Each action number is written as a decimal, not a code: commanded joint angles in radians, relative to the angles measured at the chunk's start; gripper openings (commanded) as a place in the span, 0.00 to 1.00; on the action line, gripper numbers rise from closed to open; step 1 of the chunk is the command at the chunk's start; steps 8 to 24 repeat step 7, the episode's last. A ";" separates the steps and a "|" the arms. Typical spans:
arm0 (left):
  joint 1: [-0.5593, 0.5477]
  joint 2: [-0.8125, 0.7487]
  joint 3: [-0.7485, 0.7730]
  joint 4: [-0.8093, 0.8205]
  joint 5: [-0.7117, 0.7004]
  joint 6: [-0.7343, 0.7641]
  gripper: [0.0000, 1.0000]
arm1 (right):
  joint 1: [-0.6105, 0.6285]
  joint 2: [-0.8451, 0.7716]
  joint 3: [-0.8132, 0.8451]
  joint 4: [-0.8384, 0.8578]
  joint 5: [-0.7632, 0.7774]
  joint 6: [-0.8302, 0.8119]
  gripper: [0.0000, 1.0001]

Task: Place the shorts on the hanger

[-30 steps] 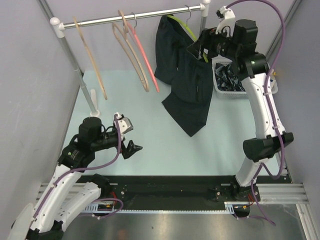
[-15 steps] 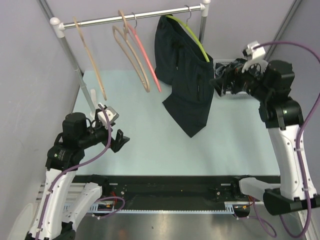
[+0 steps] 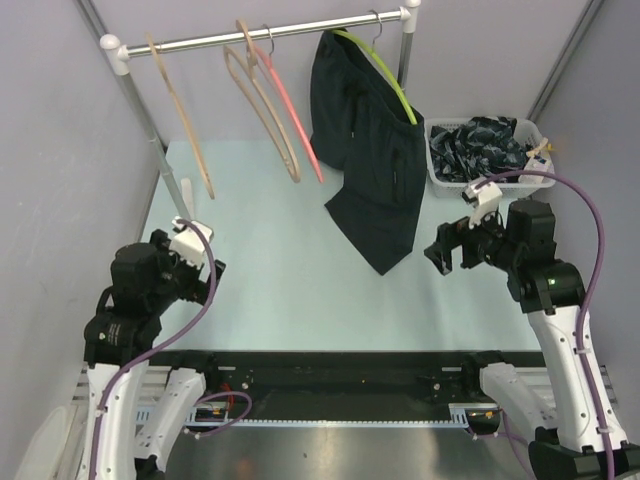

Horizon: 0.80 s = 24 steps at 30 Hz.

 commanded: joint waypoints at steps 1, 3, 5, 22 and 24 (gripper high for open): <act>0.011 -0.017 -0.038 0.011 -0.142 0.030 1.00 | -0.021 -0.055 -0.055 -0.001 0.005 -0.030 1.00; 0.009 -0.019 -0.043 0.011 -0.136 0.026 1.00 | -0.030 -0.071 -0.067 0.001 0.005 -0.030 1.00; 0.009 -0.027 -0.041 0.022 -0.128 0.020 1.00 | -0.032 -0.086 -0.070 0.001 0.005 -0.030 1.00; 0.011 -0.034 -0.029 0.031 -0.113 0.020 1.00 | -0.033 -0.100 -0.069 0.001 0.011 -0.035 1.00; 0.011 -0.034 -0.029 0.031 -0.113 0.020 1.00 | -0.033 -0.100 -0.069 0.001 0.011 -0.035 1.00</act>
